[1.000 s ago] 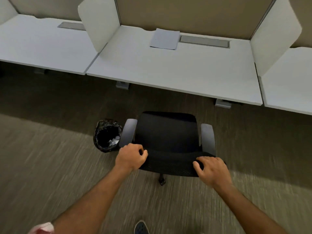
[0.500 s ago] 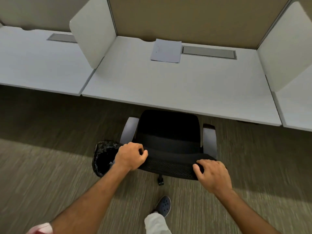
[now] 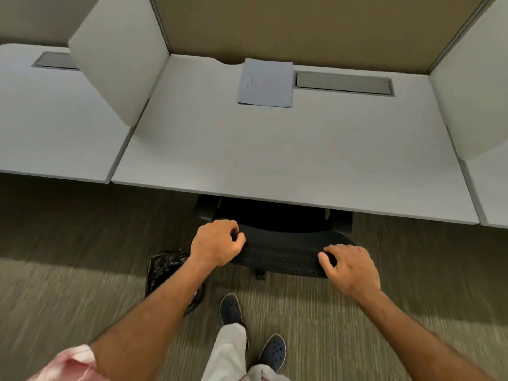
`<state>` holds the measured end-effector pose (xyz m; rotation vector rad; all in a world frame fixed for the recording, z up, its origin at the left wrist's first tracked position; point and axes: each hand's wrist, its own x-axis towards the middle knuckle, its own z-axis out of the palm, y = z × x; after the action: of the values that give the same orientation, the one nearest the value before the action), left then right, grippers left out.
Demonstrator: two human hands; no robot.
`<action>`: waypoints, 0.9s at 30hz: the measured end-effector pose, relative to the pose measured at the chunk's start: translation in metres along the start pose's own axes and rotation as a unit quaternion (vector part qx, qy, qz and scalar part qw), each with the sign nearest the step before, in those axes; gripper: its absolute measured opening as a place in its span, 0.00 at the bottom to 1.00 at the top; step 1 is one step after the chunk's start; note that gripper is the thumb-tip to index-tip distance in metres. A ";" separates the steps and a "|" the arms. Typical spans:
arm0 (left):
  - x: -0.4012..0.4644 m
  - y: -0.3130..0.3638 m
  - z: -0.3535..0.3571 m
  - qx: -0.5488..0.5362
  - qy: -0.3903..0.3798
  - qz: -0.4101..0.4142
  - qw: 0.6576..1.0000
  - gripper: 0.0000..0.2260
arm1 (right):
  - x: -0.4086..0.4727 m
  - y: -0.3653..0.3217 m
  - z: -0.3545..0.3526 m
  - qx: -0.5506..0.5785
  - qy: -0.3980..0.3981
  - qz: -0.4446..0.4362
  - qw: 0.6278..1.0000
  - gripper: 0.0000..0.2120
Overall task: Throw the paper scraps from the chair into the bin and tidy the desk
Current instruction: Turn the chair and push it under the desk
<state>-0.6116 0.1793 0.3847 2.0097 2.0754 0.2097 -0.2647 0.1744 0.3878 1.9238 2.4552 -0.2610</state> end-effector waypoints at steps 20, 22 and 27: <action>0.086 -0.020 -0.003 -0.017 -0.053 0.020 0.998 0.16 | 0.096 -0.002 -0.011 0.011 -0.032 0.029 0.999 0.21; 0.088 -0.017 -0.007 -0.019 -0.066 0.017 0.997 0.16 | 0.096 -0.004 -0.015 0.005 -0.044 0.034 0.998 0.22; 0.091 -0.011 -0.024 -0.027 -0.101 0.011 0.994 0.19 | 0.099 -0.006 -0.026 0.013 -0.092 0.032 0.995 0.28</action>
<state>-0.6306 0.2708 0.3978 1.9351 1.9049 0.0618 -0.2918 0.2718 0.4034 1.8893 2.2812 -0.4492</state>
